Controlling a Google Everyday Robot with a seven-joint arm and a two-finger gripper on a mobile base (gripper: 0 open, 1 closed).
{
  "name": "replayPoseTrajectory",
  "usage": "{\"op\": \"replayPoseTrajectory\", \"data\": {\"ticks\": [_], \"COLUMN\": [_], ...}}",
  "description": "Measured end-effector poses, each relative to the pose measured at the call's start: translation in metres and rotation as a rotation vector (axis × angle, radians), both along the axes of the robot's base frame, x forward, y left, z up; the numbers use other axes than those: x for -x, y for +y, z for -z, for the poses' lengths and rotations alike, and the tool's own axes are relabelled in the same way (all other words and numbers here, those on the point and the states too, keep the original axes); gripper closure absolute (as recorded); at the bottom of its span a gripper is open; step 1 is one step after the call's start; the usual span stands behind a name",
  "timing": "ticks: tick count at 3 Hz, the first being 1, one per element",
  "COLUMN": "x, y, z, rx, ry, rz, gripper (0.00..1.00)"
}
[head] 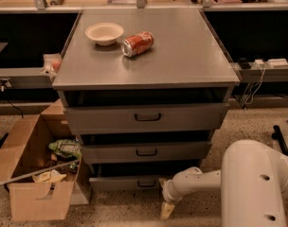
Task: Open bottom drawer
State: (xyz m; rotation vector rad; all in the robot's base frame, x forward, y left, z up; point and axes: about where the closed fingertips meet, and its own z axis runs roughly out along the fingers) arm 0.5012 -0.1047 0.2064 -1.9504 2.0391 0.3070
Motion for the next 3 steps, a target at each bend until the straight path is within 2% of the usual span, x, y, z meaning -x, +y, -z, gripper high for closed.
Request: {"op": "replayPoseTrajectory", "data": {"ticks": [1, 2, 3], "x": [-0.038, -0.06, -0.084], "y": [-0.011, -0.011, -0.005], "z": [0.006, 0.021, 0.052], "rx": [-0.014, -0.049, -0.07], "ry": [-0.119, -0.154, -0.125], "rz": [-0.003, -0.001, -0.008], "gripper": [0.0, 0.0, 0.0]}}
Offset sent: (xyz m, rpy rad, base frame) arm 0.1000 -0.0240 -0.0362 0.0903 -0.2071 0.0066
